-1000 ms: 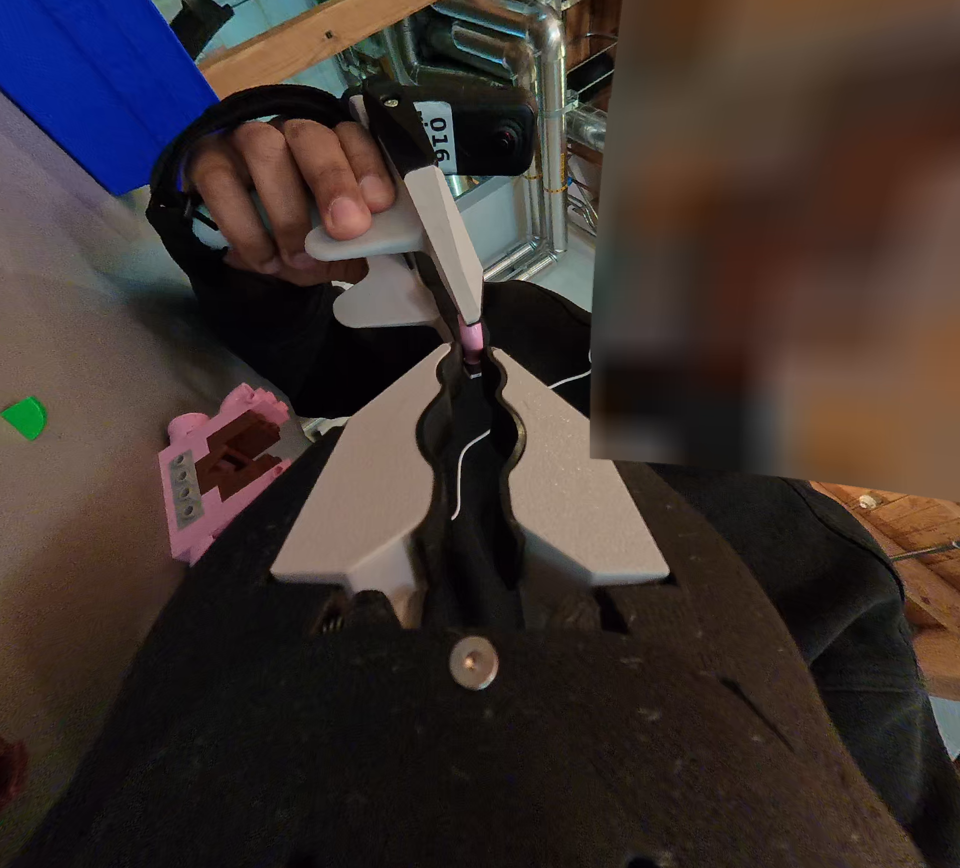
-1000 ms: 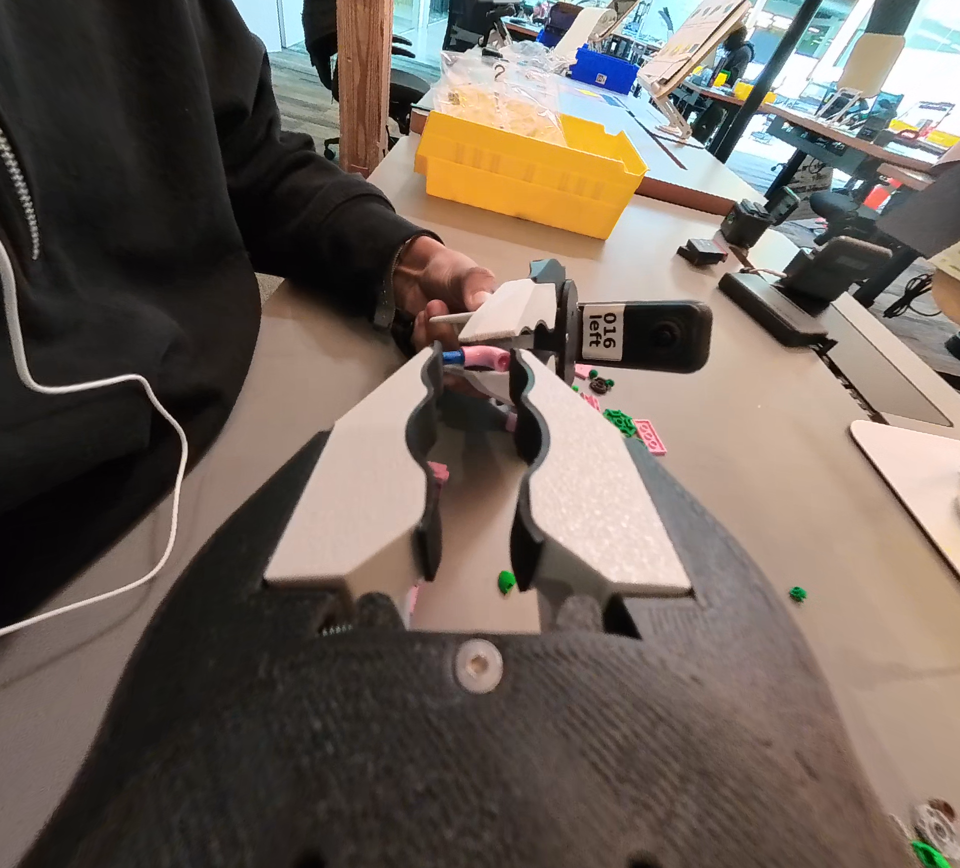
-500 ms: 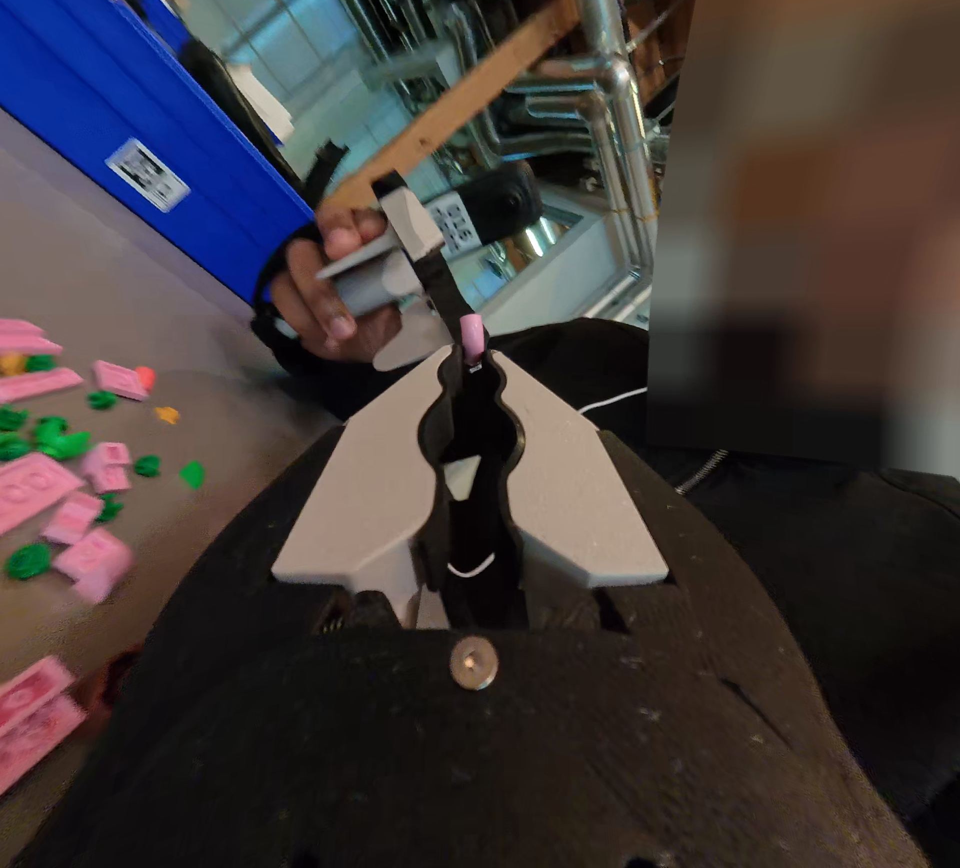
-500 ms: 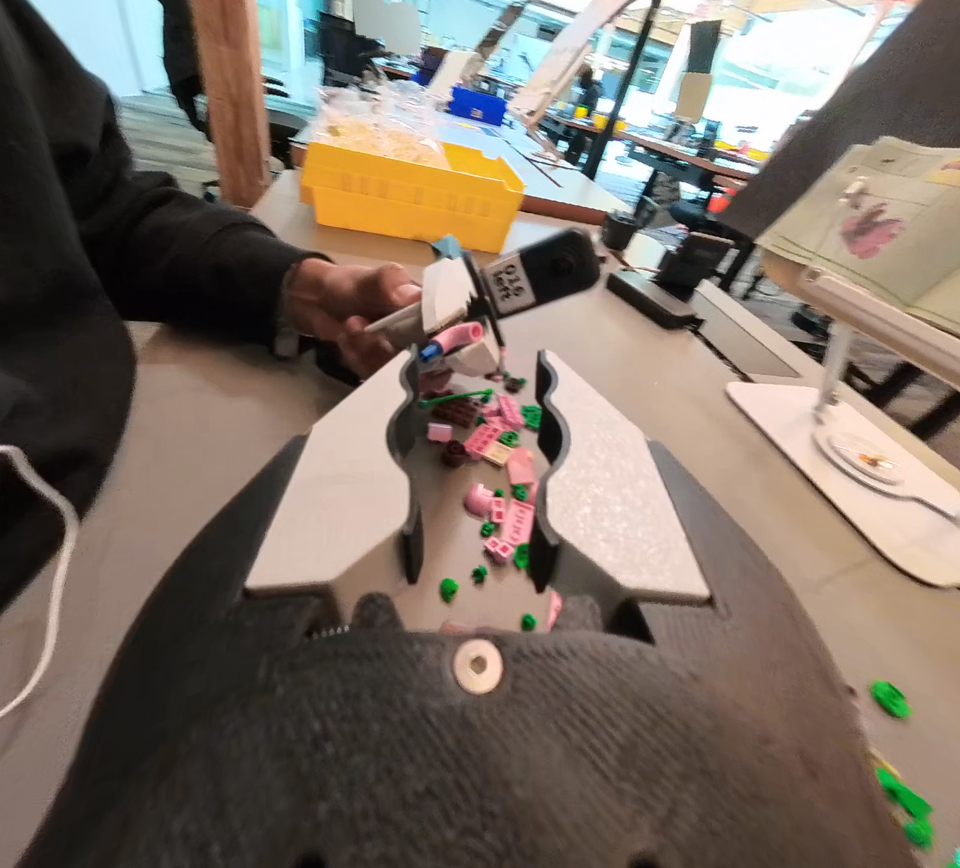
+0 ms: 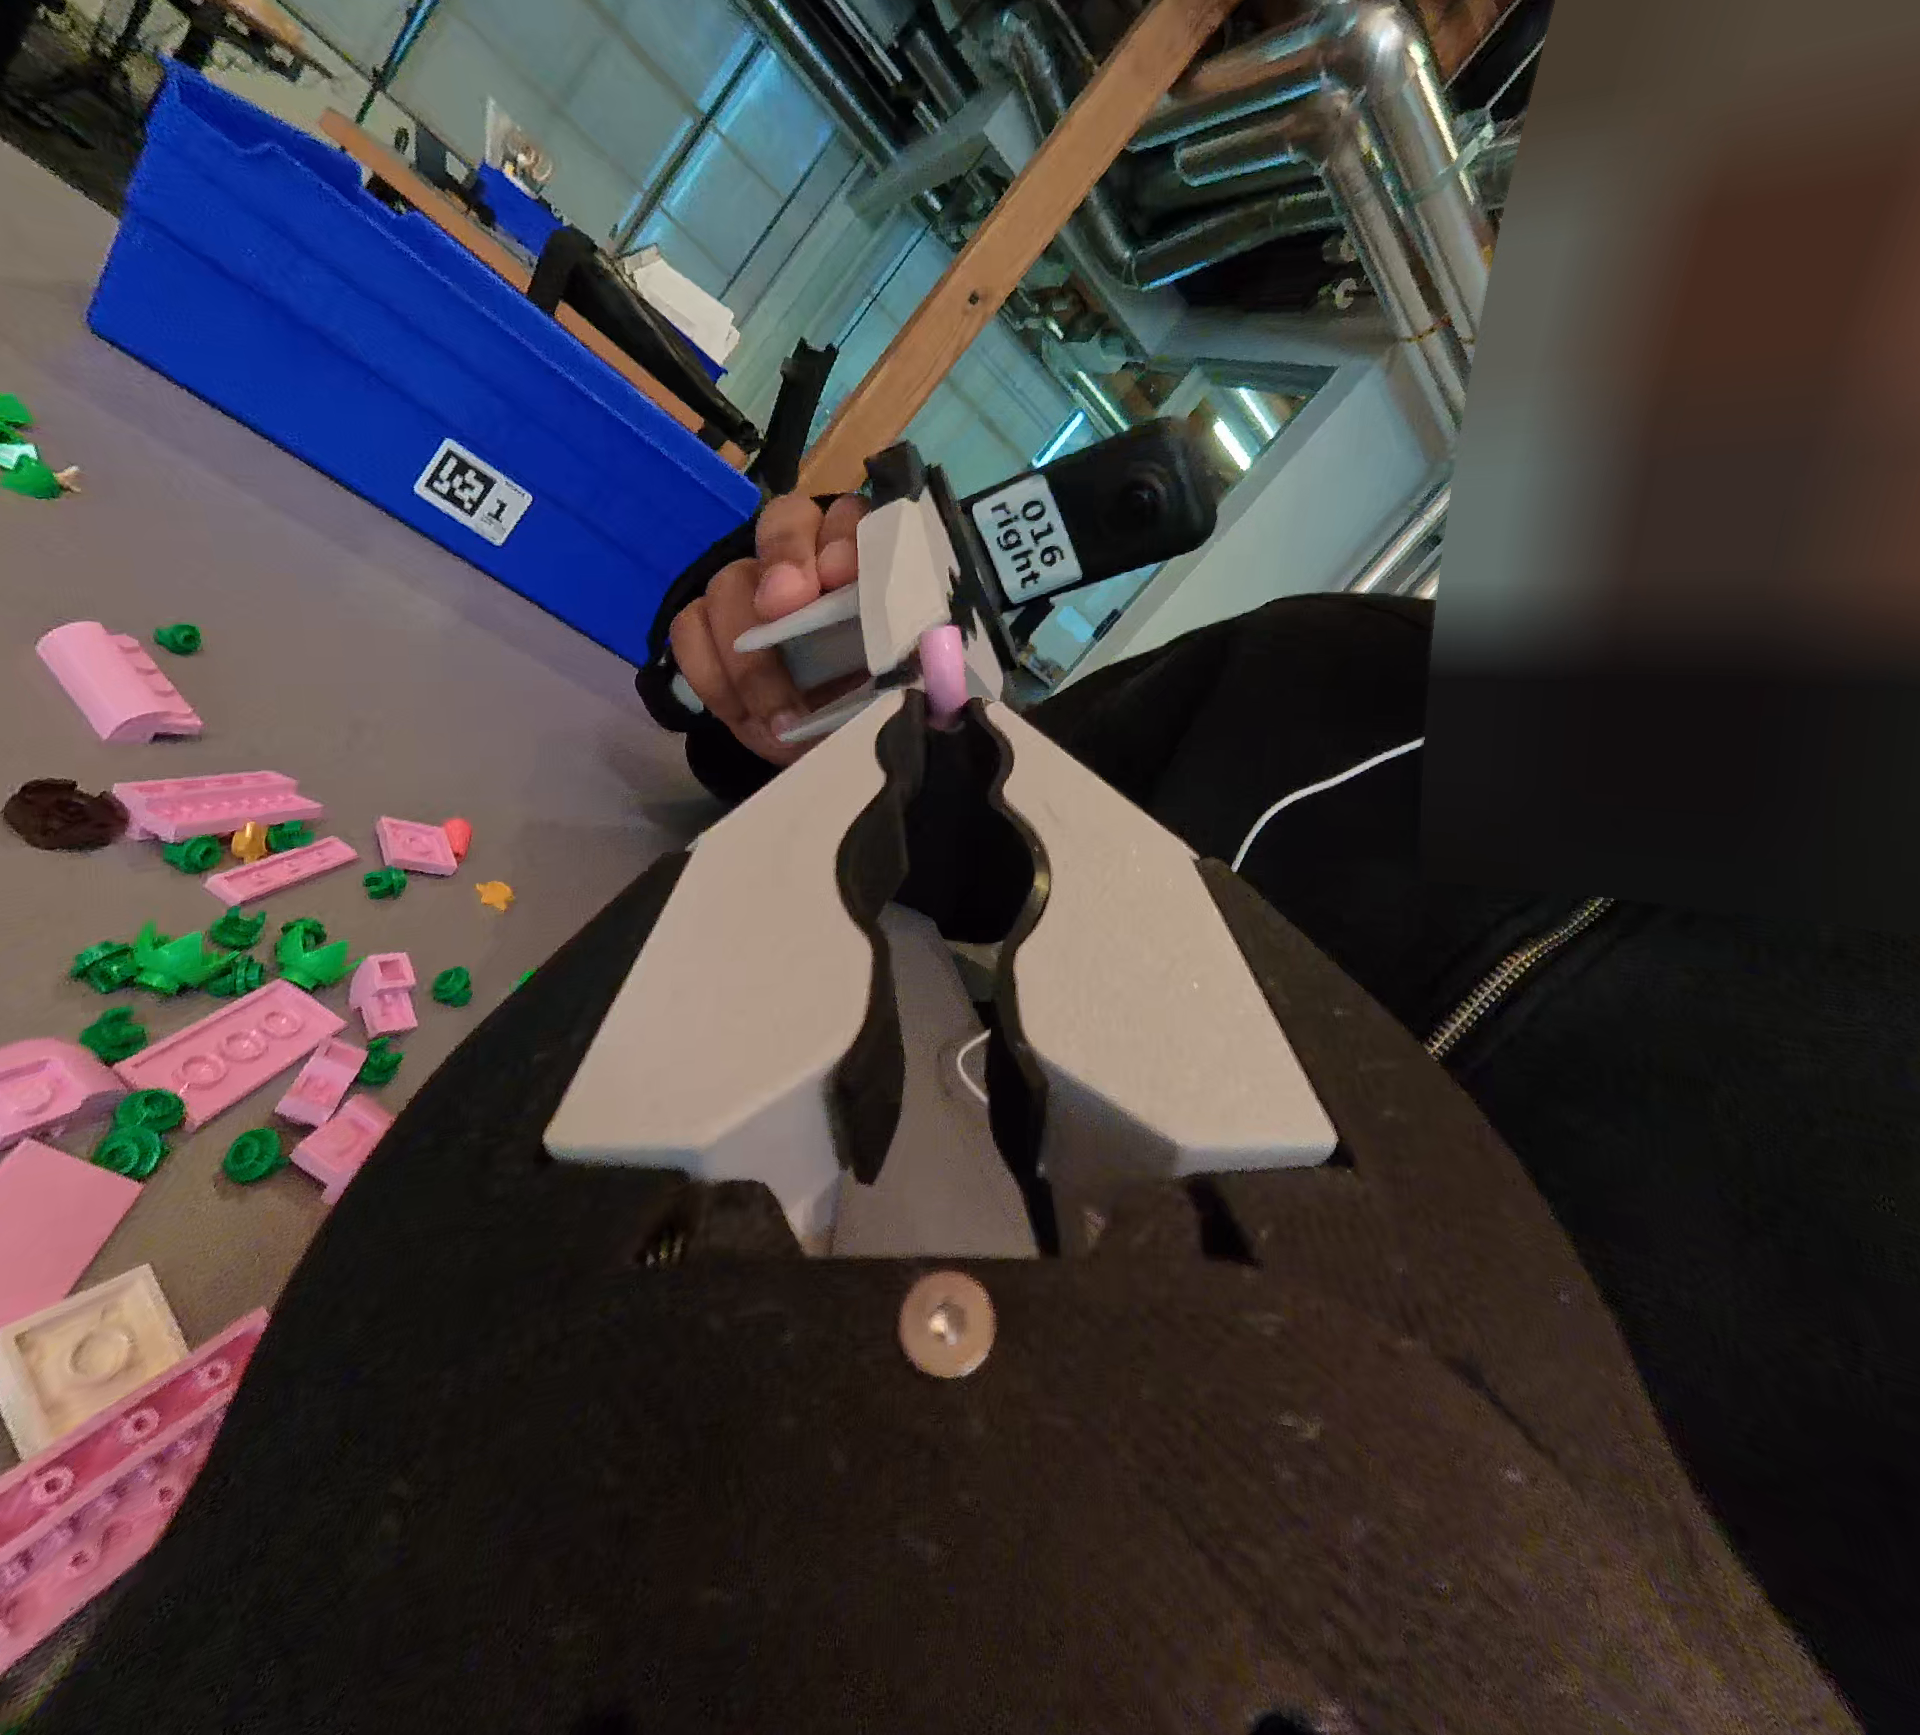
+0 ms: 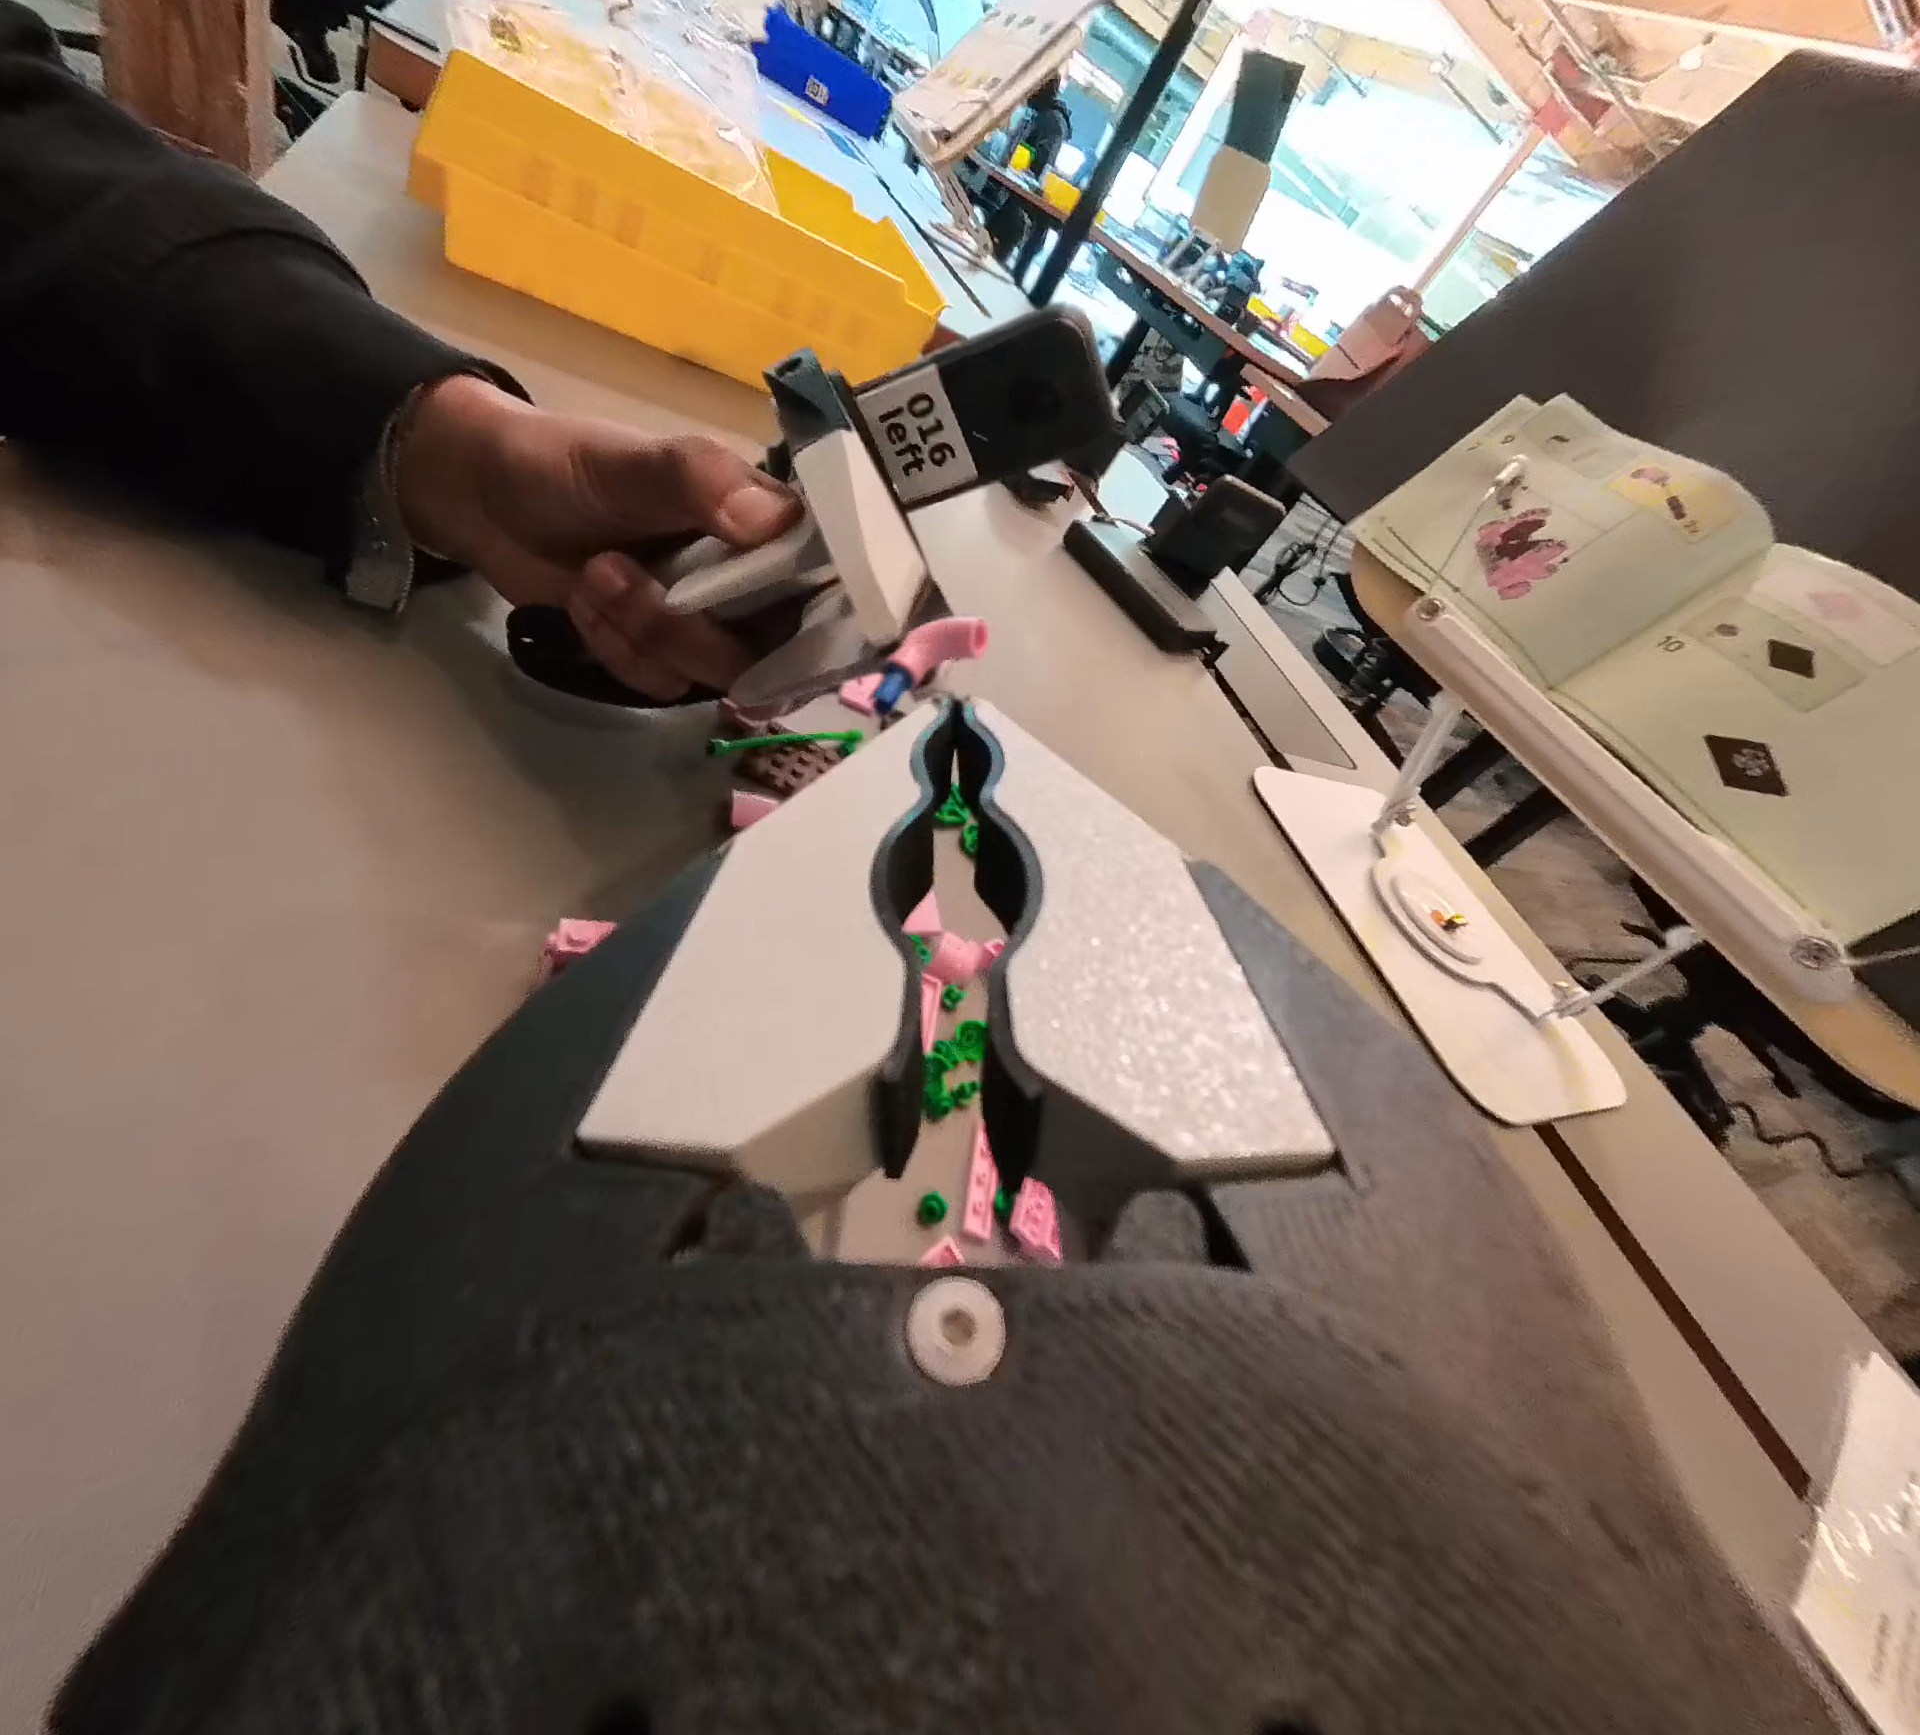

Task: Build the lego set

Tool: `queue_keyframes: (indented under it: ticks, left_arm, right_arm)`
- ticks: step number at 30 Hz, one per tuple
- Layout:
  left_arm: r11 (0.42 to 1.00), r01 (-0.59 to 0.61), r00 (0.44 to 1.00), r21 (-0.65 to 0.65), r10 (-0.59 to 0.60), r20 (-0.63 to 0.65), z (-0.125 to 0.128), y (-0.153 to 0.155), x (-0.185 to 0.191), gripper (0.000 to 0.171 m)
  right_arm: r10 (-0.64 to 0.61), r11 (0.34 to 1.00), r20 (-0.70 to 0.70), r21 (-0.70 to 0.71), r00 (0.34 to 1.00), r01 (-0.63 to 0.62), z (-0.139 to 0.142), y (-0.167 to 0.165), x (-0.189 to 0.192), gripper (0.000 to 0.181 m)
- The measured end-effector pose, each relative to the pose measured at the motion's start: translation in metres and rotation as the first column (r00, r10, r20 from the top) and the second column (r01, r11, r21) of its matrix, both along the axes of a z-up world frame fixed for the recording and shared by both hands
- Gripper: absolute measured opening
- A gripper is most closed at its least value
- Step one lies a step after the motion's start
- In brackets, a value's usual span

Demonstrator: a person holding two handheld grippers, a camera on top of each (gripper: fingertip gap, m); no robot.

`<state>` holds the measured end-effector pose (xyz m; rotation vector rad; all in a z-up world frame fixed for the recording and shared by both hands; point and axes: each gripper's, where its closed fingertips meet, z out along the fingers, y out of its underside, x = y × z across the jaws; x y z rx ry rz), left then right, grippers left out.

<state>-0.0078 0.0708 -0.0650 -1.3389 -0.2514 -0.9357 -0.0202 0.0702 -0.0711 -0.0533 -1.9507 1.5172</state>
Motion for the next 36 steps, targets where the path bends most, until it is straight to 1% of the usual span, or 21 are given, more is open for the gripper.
queue_keyframes:
  ticks: [3, 6, 9, 10, 12, 14, 18, 20, 24, 28, 31, 36]
  left_arm:
    - [0.999, -0.033, 0.999, 0.028, 0.032, 0.023, 0.005, -0.004, -0.007, 0.004]
    - [0.997, -0.072, 0.997, 0.016, 0.072, 0.0, 0.004, -0.006, -0.013, 0.004]
    - [0.998, -0.068, 0.998, 0.019, 0.068, -0.01, 0.005, -0.005, -0.01, 0.004]
    - [0.998, -0.066, 0.998, 0.022, 0.066, -0.009, 0.006, -0.005, -0.009, 0.004]
    - [0.998, -0.056, 0.998, 0.025, 0.056, 0.0, 0.005, -0.004, -0.008, 0.004]
    - [0.998, -0.047, 0.999, 0.033, 0.047, 0.014, 0.005, -0.004, -0.008, 0.003]
    - [0.999, -0.038, 0.999, 0.035, 0.037, 0.024, 0.004, -0.003, -0.007, 0.004]
    - [0.998, -0.037, 0.999, 0.043, 0.036, 0.028, 0.005, -0.003, -0.006, 0.004]
    - [0.998, -0.041, 0.999, 0.054, 0.039, 0.036, 0.007, -0.003, -0.006, 0.003]
    - [0.997, -0.038, 0.998, 0.062, 0.035, 0.05, 0.009, -0.004, -0.007, 0.004]
    - [0.997, -0.053, 0.998, 0.063, 0.05, 0.043, 0.009, -0.005, -0.008, 0.003]
    - [0.998, -0.037, 0.998, 0.058, 0.034, 0.052, 0.007, -0.001, -0.004, 0.004]
  right_arm:
    - [0.064, 0.998, 0.011, -0.026, 0.998, -0.064, 0.003, -0.003, 0.009, 0.0]
    - [0.108, 0.994, 0.043, -0.031, 0.993, -0.106, 0.0, -0.007, 0.014, 0.015]
    - [0.08, 0.997, 0.034, -0.004, 0.996, -0.08, -0.004, -0.008, 0.011, 0.016]
    - [0.065, 0.998, 0.023, 0.013, 0.998, -0.065, -0.006, -0.008, 0.01, 0.013]
    - [0.034, 0.999, -0.006, 0.037, 0.999, -0.034, -0.006, -0.006, 0.007, 0.0]
    - [0.031, 0.998, -0.018, 0.053, 0.999, -0.03, -0.006, -0.005, 0.007, 0.0]
    - [0.045, 0.998, -0.021, 0.041, 0.999, -0.044, -0.004, -0.005, 0.009, 0.0]
    - [0.057, 0.998, -0.028, 0.028, 0.998, -0.056, -0.001, -0.005, 0.011, 0.006]
    - [0.034, 0.999, -0.055, 0.028, 0.998, -0.032, 0.001, -0.006, 0.011, 0.014]
    - [0.009, 0.999, -0.075, 0.032, 0.997, -0.006, 0.003, -0.007, 0.01, 0.013]
    - [-0.008, 0.999, -0.1, 0.038, 0.995, 0.012, 0.003, -0.007, 0.009, 0.018]
    - [-0.006, 0.999, -0.113, 0.035, 0.994, 0.01, 0.005, -0.009, 0.011, 0.019]
